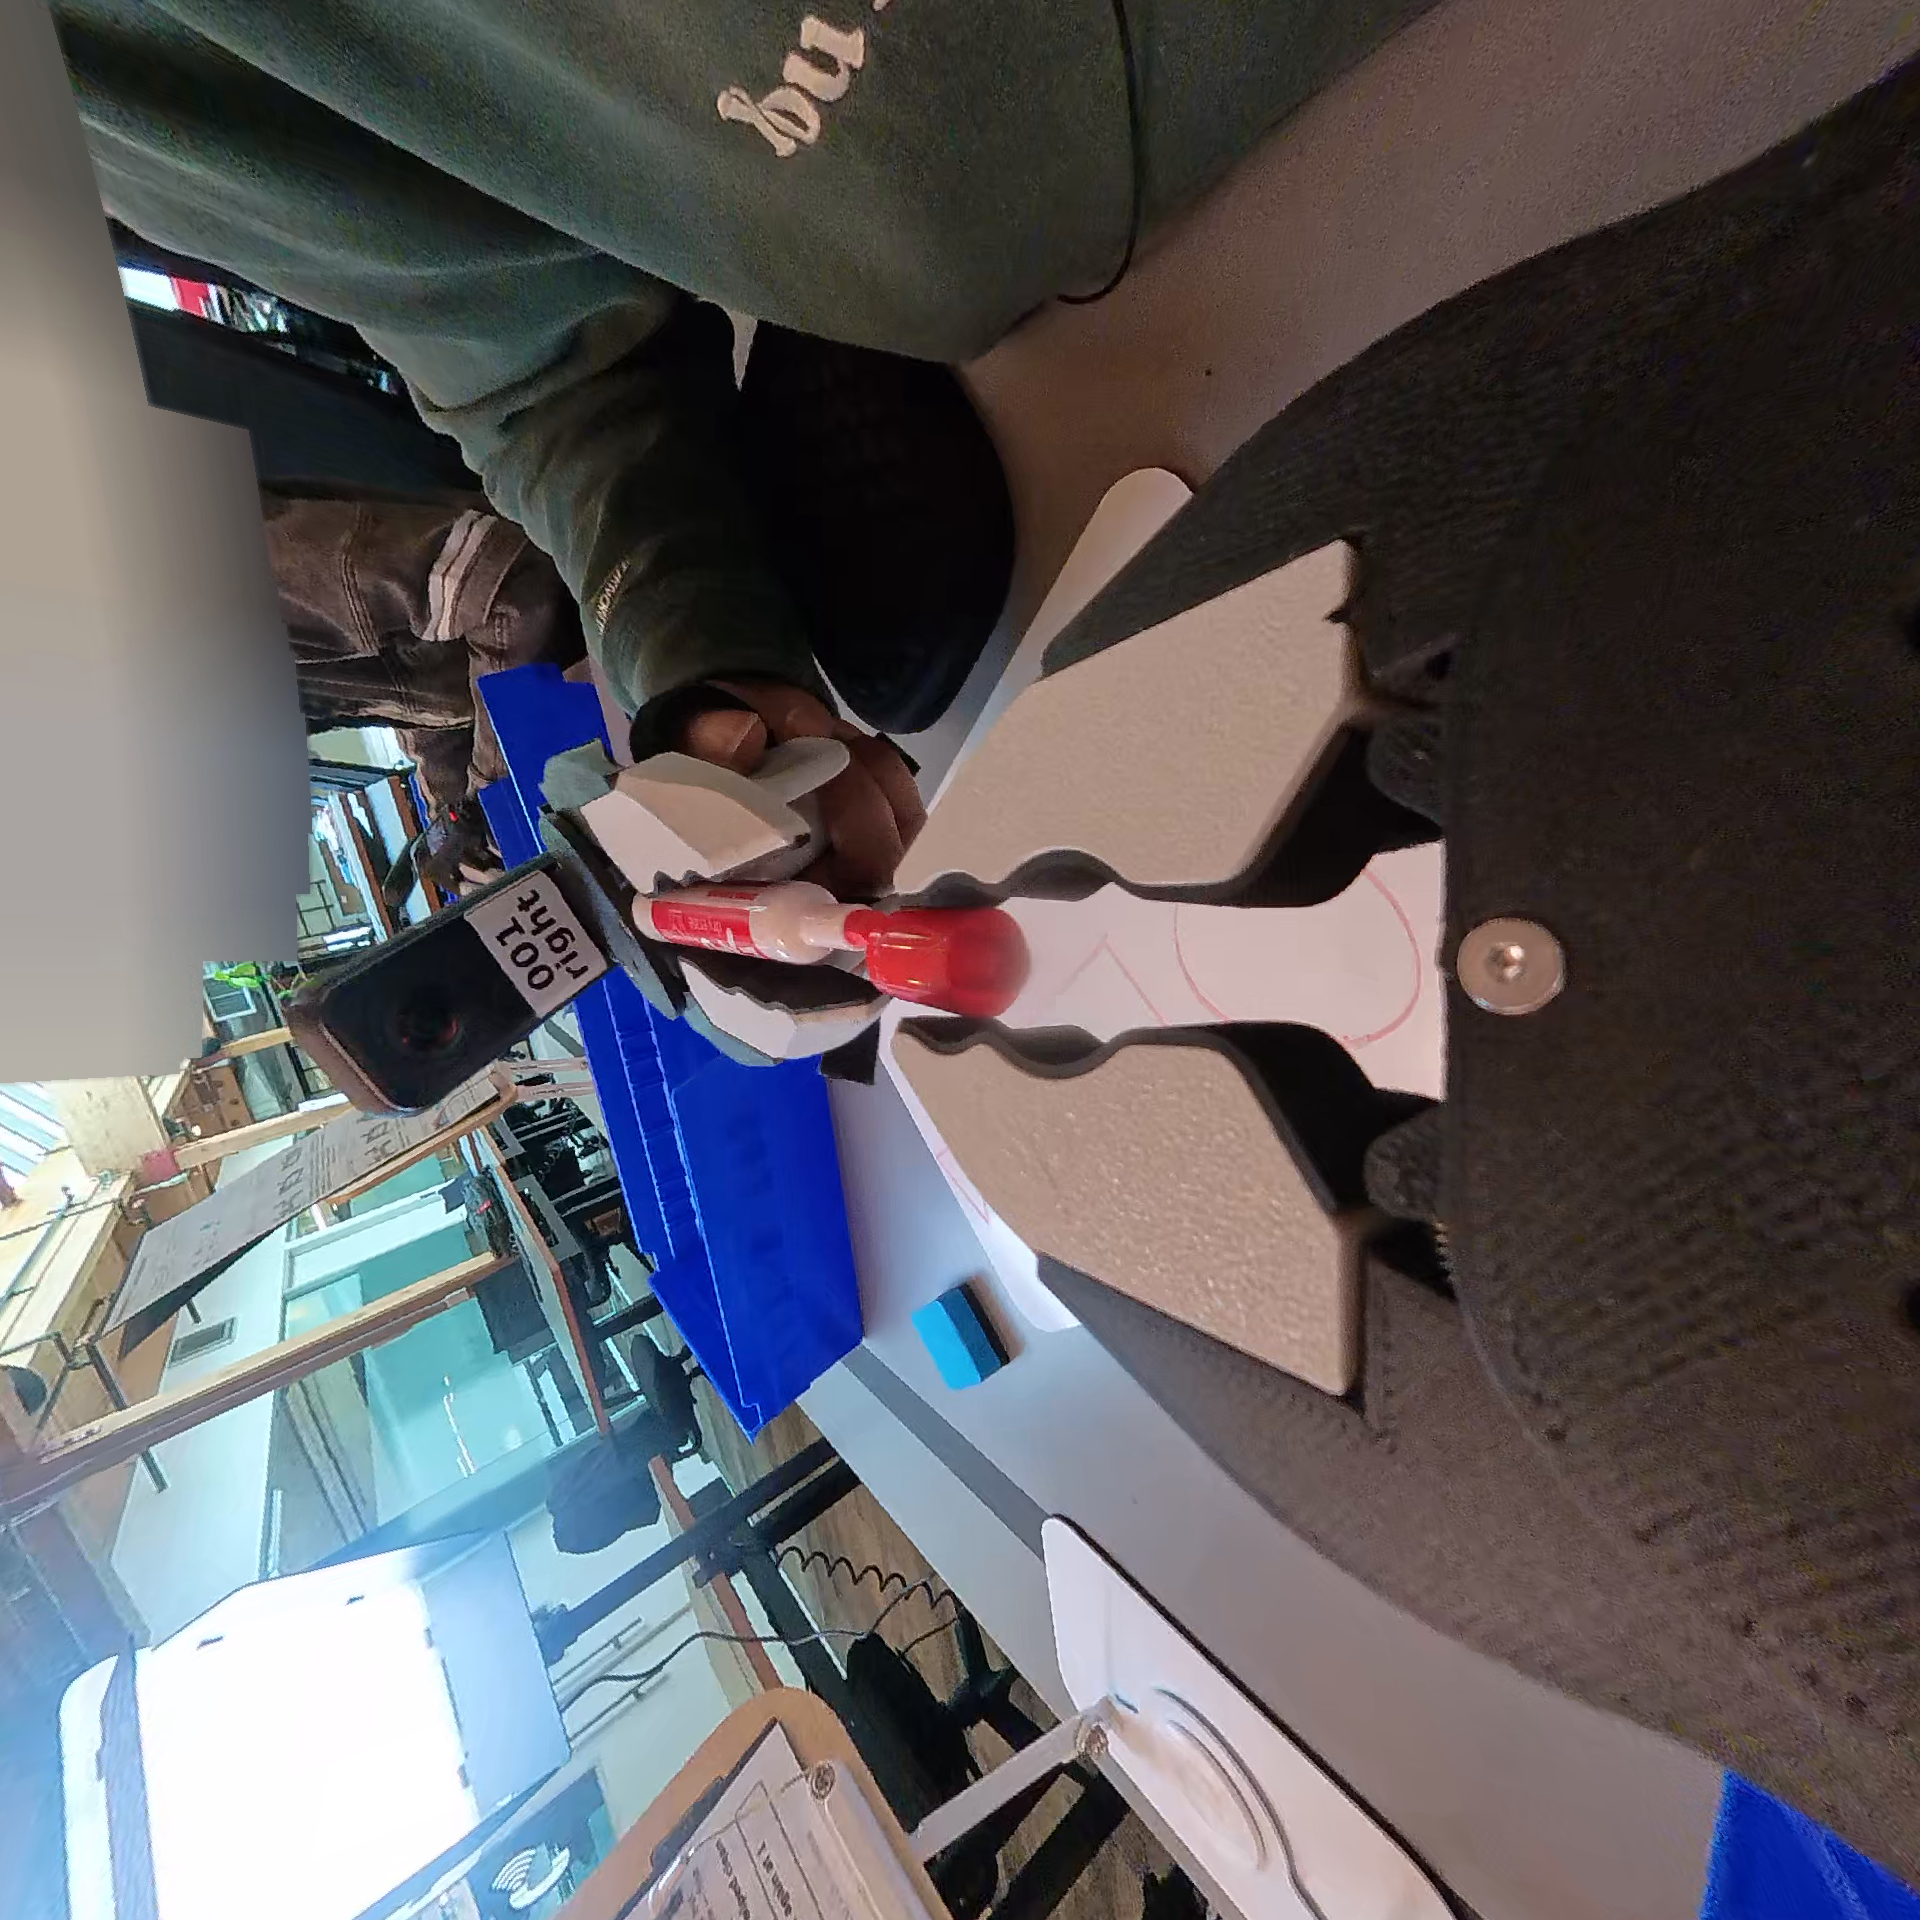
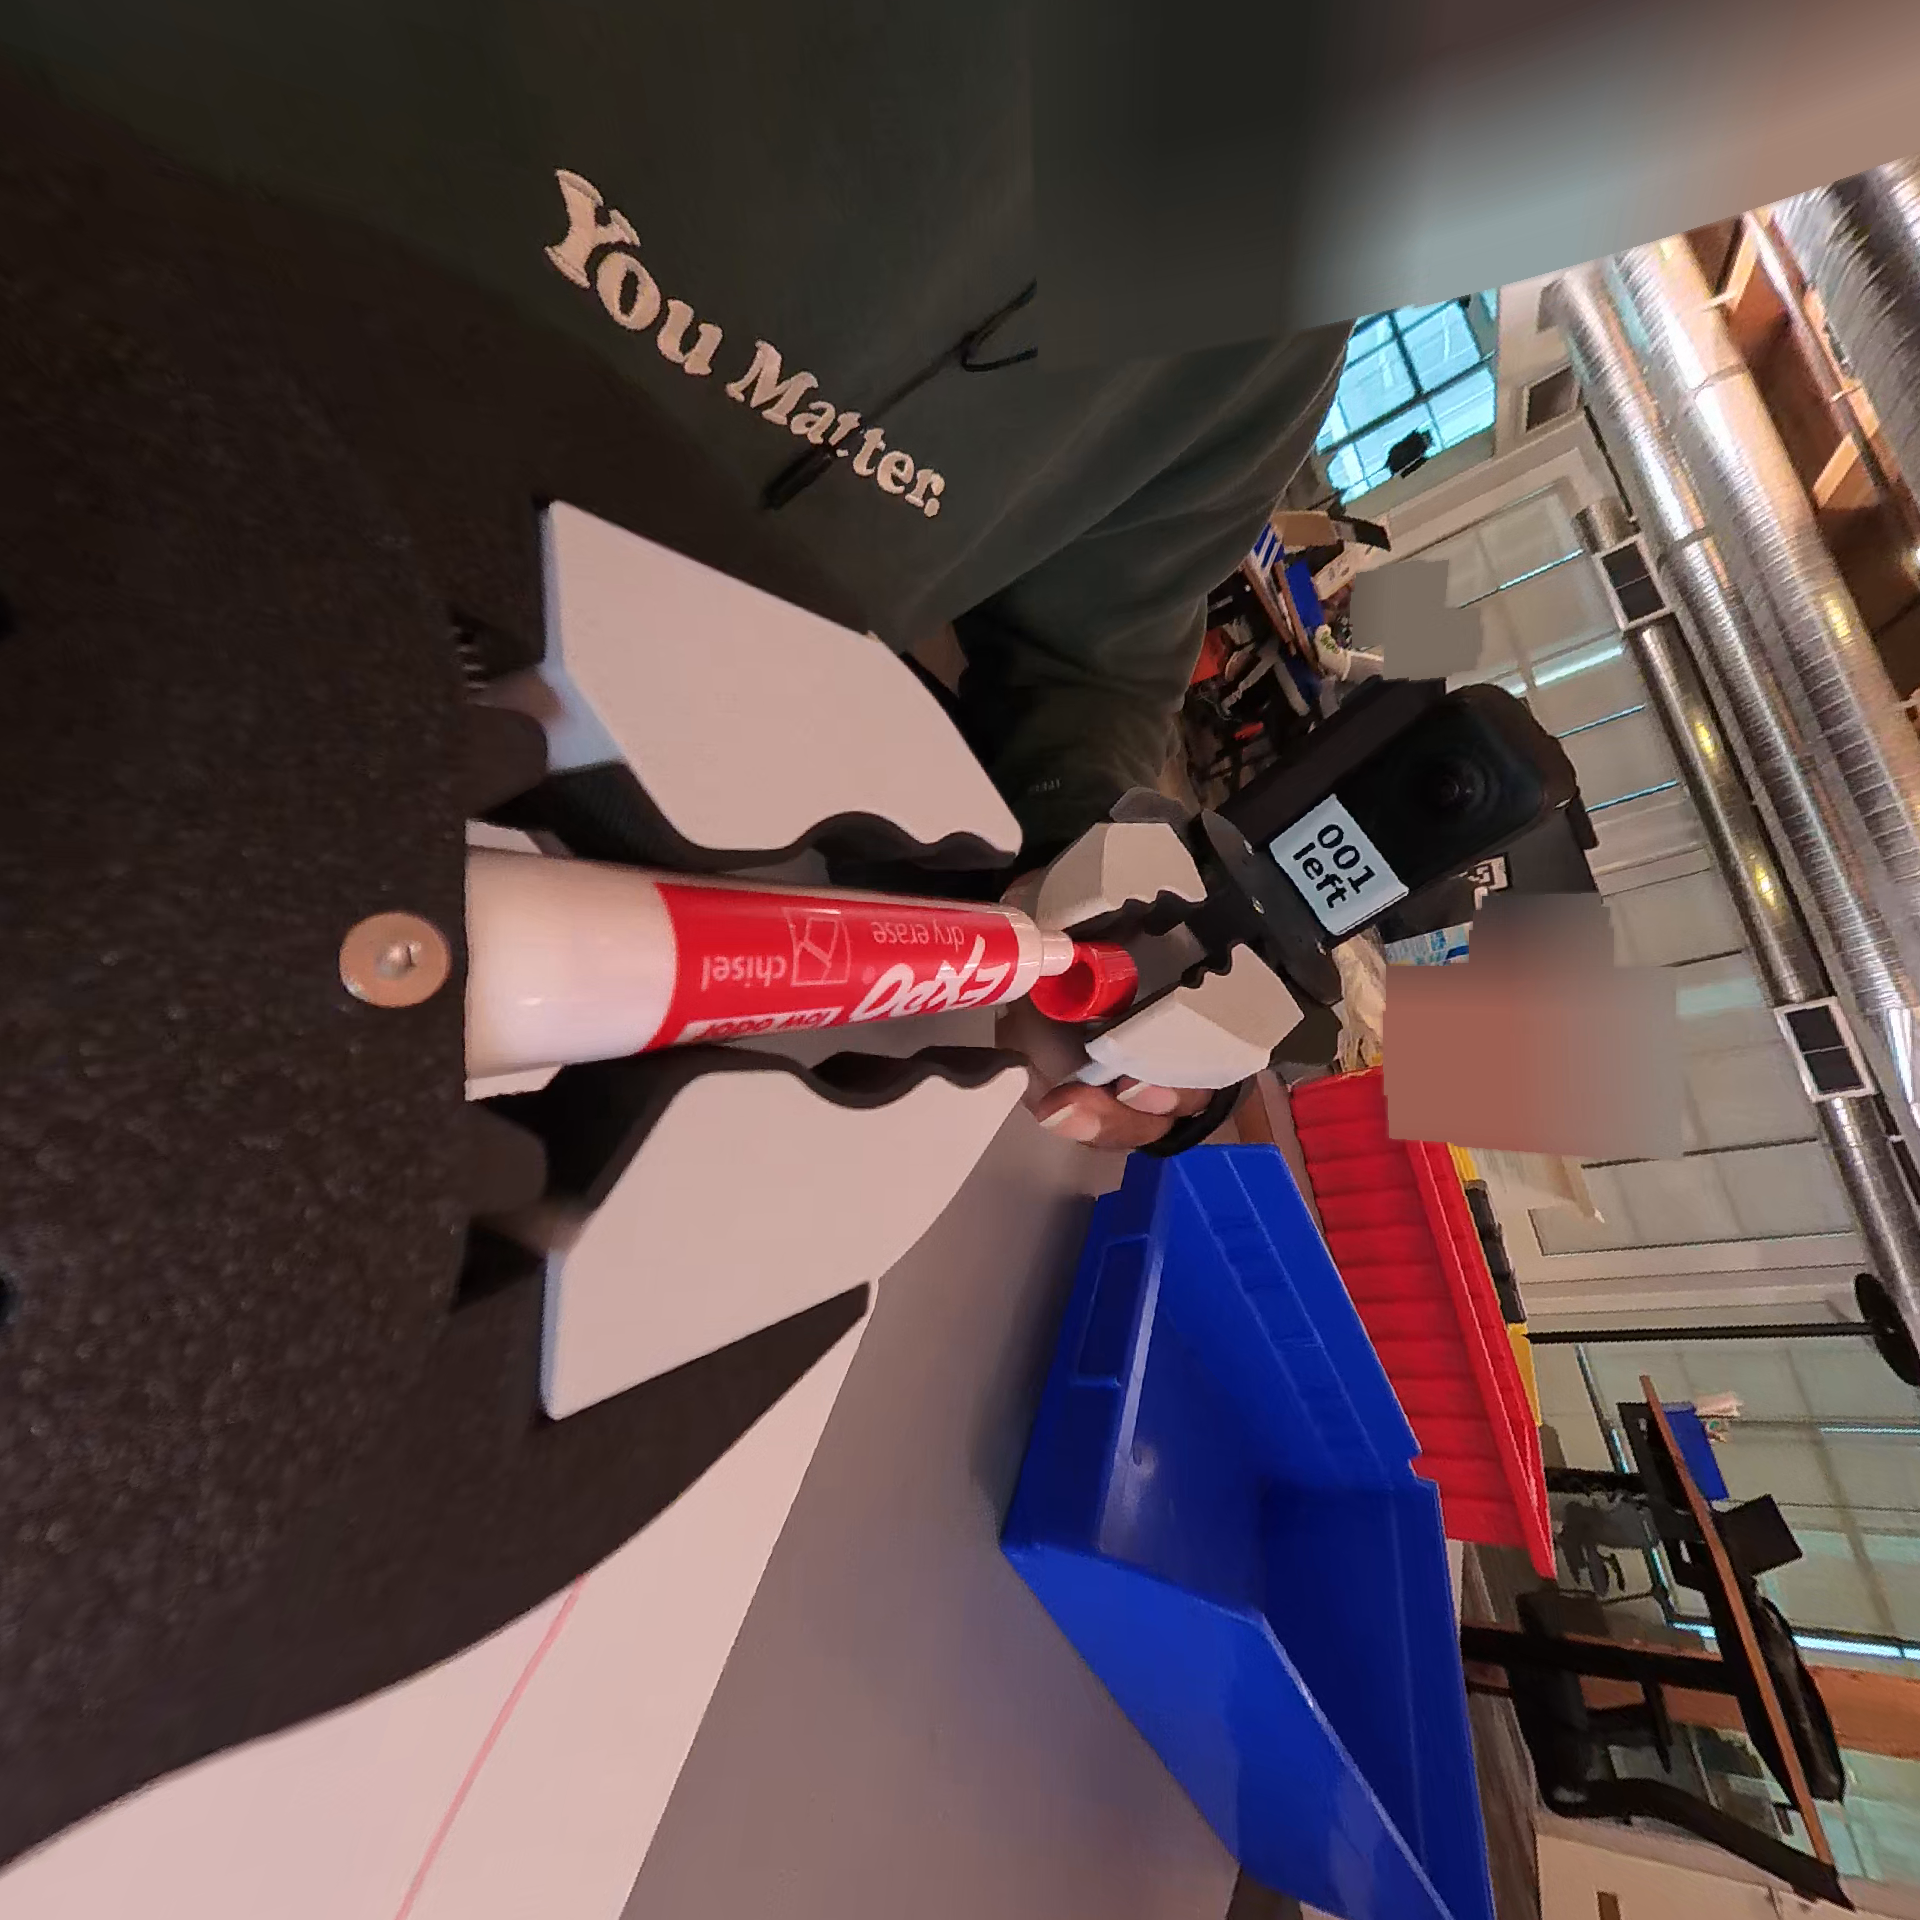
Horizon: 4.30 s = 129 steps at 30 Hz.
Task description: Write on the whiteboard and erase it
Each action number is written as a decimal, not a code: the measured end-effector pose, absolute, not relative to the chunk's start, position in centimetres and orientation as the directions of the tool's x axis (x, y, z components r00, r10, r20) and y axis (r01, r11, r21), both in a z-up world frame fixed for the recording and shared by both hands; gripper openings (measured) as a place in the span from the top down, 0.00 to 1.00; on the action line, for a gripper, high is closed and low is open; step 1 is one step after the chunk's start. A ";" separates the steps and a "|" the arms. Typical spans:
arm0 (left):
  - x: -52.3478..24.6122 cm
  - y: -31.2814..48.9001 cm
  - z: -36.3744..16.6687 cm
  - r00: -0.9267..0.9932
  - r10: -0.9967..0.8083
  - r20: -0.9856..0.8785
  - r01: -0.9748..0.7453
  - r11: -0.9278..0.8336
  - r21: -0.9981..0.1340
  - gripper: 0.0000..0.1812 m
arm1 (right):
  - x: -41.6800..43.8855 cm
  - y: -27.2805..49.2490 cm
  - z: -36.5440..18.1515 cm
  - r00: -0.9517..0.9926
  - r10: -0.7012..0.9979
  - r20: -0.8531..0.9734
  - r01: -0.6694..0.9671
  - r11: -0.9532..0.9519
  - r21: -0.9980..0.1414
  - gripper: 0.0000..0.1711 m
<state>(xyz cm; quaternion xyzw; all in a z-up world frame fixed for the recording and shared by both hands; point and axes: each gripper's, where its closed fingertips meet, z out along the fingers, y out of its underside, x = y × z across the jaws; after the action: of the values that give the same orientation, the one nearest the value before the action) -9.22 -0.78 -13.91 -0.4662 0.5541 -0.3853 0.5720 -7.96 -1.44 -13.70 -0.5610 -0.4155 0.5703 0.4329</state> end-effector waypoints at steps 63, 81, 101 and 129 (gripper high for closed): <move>-15.6 7.9 -19.7 0.387 -0.910 -0.151 -0.226 0.065 -0.972 1.00 | 34.4 26.1 -26.7 0.724 0.585 0.366 0.688 -0.579 -0.436 0.66; -15.0 7.2 -19.5 0.351 -0.928 -0.122 -0.200 0.053 -0.978 1.00 | 12.9 18.8 -14.4 0.713 0.678 0.182 0.530 -0.350 -0.772 0.64; -15.2 4.9 -23.3 0.159 -0.980 -0.116 -0.404 0.043 -0.914 0.80 | 9.3 21.7 -23.4 0.652 0.757 0.032 0.666 -0.553 -0.501 0.71; -15.3 4.7 -27.8 0.120 -0.989 -0.082 -0.664 -0.019 -0.748 0.72 | 8.0 13.8 -26.9 0.502 0.863 -0.046 0.815 -0.491 -0.307 0.70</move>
<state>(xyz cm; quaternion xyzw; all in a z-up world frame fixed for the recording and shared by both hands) -15.34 4.72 -27.79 -0.6704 0.6166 -0.2447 0.3324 7.98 13.82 -26.91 -0.8578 -0.4893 0.0974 0.1236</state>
